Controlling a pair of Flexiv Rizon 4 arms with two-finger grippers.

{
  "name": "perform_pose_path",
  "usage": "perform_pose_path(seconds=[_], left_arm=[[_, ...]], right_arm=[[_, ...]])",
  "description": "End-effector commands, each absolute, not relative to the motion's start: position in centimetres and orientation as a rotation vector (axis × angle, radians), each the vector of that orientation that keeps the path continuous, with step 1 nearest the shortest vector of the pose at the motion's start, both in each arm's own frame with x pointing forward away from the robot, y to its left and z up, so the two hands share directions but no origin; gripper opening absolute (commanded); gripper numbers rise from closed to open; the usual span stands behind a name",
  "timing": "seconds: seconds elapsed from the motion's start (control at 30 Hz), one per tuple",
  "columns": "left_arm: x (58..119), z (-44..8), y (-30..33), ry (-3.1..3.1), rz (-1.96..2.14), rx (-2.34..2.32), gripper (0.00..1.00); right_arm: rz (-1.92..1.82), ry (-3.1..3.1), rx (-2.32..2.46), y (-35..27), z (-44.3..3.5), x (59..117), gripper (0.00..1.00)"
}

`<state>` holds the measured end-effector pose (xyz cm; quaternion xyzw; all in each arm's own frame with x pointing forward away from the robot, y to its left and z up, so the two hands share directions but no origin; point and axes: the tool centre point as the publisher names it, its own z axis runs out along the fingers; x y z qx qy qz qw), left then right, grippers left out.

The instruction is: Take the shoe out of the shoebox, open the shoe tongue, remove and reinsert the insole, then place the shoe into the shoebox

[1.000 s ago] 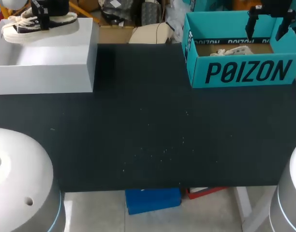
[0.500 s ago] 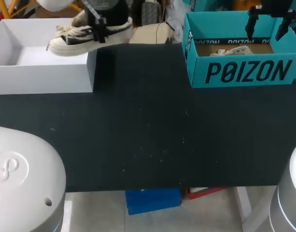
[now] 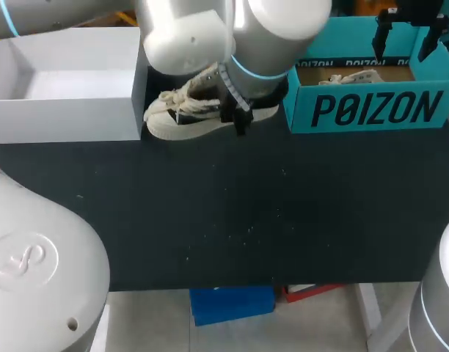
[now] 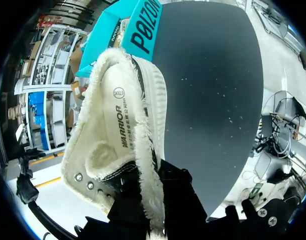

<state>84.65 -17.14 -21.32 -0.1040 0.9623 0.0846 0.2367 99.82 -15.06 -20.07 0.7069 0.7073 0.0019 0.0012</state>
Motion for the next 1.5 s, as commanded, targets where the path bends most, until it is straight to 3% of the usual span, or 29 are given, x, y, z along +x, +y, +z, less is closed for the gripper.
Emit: perform_pose_path(seconds=[0.03, 0.67, 1.0, 1.03, 1.07, 1.1, 1.5], left_arm=[[84.3, -25.1, -18.3, 2.646, 0.235, -0.279, 0.00], [82.5, -36.9, -17.2, 2.745, 0.215, -0.112, 0.00], [82.8, -40.4, -15.0, 2.712, 0.157, 0.014, 0.00], [82.8, -40.6, -14.9, 2.706, 0.156, 0.028, 0.05], [82.8, -40.6, -14.8, 2.704, 0.138, 0.041, 0.39], [82.7, -40.4, -14.7, 2.701, 0.120, 0.049, 1.00], [79.0, -30.5, -14.9, 2.771, -0.380, 0.072, 1.00]], right_arm=[[0.005, 2.221, 2.220, -15.0, -20.1, 99.9, 1.00], [0.005, 2.221, 2.220, -15.0, -20.1, 99.9, 1.00], [0.005, 2.221, 2.220, -15.0, -20.1, 99.9, 1.00], [0.005, 2.221, 2.220, -15.0, -20.1, 99.9, 1.00], [0.005, 2.221, 2.220, -15.0, -20.1, 99.9, 1.00], [0.005, 2.221, 2.220, -15.0, -20.1, 99.9, 1.00], [0.005, 2.221, 2.220, -15.0, -20.1, 99.9, 1.00]])
